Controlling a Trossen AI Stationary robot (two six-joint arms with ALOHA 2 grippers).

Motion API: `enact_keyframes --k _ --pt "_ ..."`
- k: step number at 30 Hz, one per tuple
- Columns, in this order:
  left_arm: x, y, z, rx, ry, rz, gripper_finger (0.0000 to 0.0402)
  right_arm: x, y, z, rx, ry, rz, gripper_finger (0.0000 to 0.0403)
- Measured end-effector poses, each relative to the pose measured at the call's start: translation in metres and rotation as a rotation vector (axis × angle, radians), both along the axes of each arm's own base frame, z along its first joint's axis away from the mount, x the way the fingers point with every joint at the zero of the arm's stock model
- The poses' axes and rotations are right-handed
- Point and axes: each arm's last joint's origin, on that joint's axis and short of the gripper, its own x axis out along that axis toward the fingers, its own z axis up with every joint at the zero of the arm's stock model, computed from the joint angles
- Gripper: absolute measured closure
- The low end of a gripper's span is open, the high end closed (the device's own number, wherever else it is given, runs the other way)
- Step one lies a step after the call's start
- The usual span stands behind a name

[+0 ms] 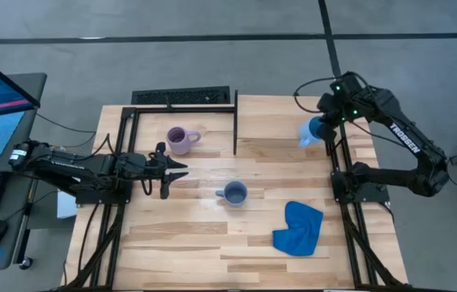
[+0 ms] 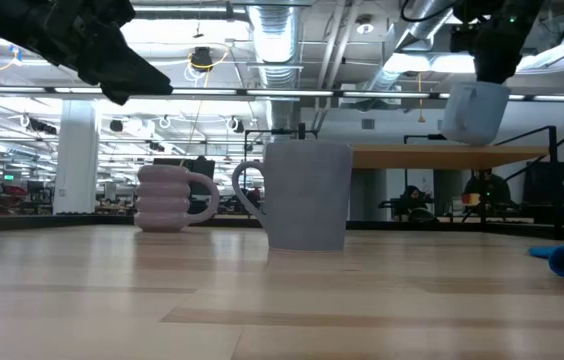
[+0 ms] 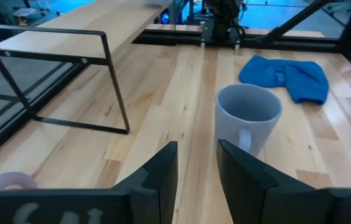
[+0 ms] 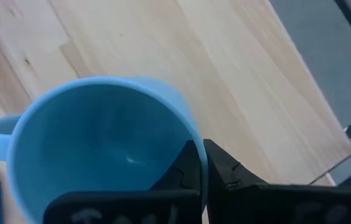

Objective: Stack small to large cups/mugs on shelf
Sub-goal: Put the light blue mug on the shelf

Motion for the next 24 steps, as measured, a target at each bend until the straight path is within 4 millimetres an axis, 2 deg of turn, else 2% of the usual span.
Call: enact_keyframes --k 7,12,16,24 --pt "0.0 0.002 0.0 0.026 -0.004 0.08 0.0298 -0.001 -0.003 0.003 -0.071 0.035 -0.019 0.0393" --pt "0.0 0.002 0.001 0.02 -0.009 0.085 0.0298 -0.003 -0.003 0.013 -0.127 0.065 -0.006 0.0393" --pt "0.0 0.002 0.001 0.02 -0.009 0.085 0.0298 -0.003 -0.004 0.011 -0.097 0.114 0.006 0.0393" --pt "-0.001 0.003 0.001 0.001 -0.016 0.121 0.0298 -0.006 0.005 0.003 0.015 0.26 0.195 0.0393"
